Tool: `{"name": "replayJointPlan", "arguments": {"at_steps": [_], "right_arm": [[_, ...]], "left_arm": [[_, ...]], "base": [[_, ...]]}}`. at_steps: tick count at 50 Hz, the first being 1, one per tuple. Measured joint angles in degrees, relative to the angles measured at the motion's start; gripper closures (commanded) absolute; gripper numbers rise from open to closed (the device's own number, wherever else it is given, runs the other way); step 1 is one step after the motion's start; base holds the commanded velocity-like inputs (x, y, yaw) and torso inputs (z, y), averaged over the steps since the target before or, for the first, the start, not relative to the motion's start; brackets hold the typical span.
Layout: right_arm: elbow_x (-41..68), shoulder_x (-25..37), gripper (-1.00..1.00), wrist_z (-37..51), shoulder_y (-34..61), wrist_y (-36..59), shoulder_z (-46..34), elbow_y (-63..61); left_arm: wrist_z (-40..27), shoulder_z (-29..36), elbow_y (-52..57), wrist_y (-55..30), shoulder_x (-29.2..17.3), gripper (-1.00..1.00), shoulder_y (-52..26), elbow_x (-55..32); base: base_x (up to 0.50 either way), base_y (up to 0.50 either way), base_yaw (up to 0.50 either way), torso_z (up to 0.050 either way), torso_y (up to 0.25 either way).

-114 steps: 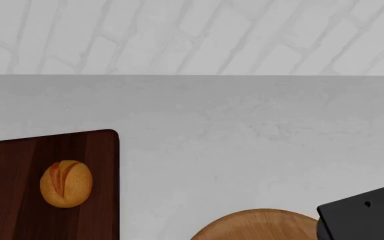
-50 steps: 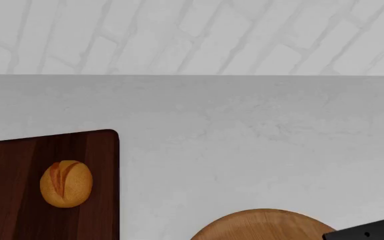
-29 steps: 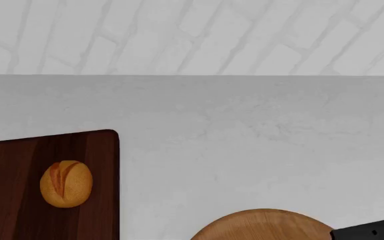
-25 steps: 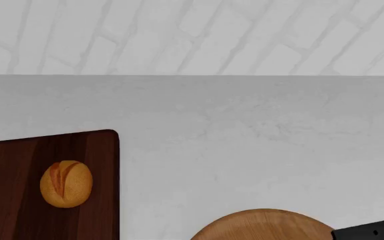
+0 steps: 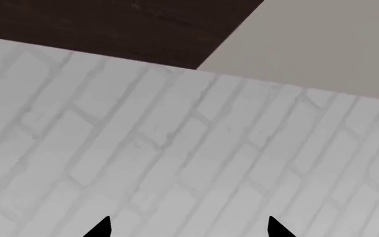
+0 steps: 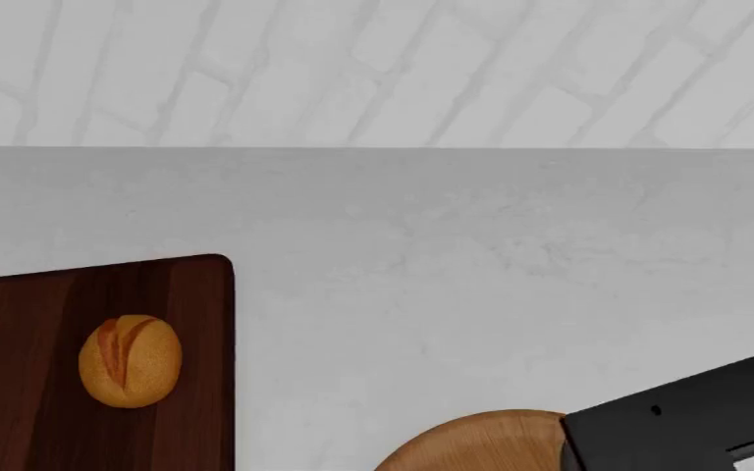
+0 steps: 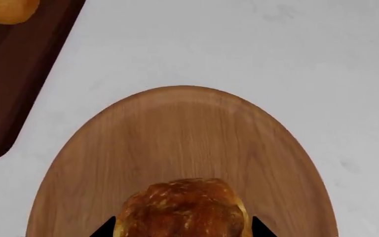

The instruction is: Place all breads on the cutting board.

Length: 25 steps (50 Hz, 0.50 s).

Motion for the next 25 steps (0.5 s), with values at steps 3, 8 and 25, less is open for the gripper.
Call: {"name": "replayJointPlan", "arguments": {"at_steps": [3,8,25], "right_arm": [[0.91,-2.56,1.00,0.65,0.59,-0.73,0.62,-0.05],[1.12,-6.76,1.00,0.47,0.83,-1.73,1.49,0.52],[-0.87,-21.36,1.00,-4.37,-0.52,-4.41,4.18,3.84]], "left_arm": [[-0.35,-0.24,0.05,-0.09,-0.20,-1.00,-0.17,-0.65],[-1.22,-0.93,0.25,-0.38,-0.85,-1.00,-0.46,-2.28],[-4.46,-3.05,1.19,-1.24,-3.43,-1.00,-1.56,-7.05]], "base": [[0.00,0.00,0.00,0.000,0.000],[0.00,0.00,0.00,0.000,0.000],[0.00,0.00,0.00,0.000,0.000]]}}
